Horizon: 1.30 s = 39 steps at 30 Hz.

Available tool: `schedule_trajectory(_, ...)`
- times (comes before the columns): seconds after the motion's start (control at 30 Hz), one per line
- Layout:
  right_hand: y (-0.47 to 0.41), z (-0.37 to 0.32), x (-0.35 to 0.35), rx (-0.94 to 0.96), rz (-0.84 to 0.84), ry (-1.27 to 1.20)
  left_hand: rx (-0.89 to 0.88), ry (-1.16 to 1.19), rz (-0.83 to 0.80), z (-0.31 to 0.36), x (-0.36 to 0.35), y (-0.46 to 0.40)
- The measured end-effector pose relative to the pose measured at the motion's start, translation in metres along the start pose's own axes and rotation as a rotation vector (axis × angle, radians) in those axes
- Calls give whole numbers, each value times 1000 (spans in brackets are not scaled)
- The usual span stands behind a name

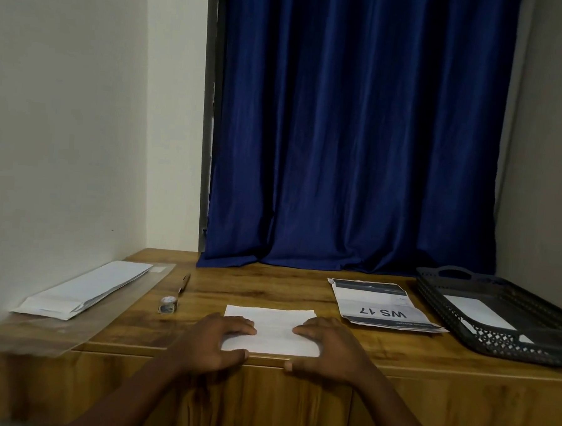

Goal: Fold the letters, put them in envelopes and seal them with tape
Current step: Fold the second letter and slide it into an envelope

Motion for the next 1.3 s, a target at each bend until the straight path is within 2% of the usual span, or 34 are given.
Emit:
schedule_trajectory(0.17,6,-3,2,30,6,43,-62,-74,-23,2,-3,2)
schedule_trajectory(0.27,11,-4,4,44,51,-22,-53,20,-15,-2,-2,1)
schedule_trajectory(0.53,18,0,16,-12,163,-589,77,365,98,-17,7,-1)
schedule_trajectory(0.63,17,6,18,-99,275,-691,133,496,183,-18,9,-4)
schedule_trajectory(0.77,10,15,18,-217,351,-774,251,516,283,-19,8,-11)
schedule_trajectory(1.0,-2,26,10,-398,405,-787,322,414,401,-22,0,-14)
schedule_trajectory(1.17,-8,24,6,-426,372,-591,343,299,377,-20,-4,-17)
schedule_trajectory(1.3,-6,13,5,-380,368,-325,295,-14,368,-15,-5,-16)
Point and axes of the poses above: each hand's wrist, its own y-axis away from the middle knuckle, its own x-axis out of the back of the hand, z = x × y, the point moved 2 cm from there along -y, towards the middle knuckle, and after that the axes turned 1 degree about y, right-handed, at the moved point
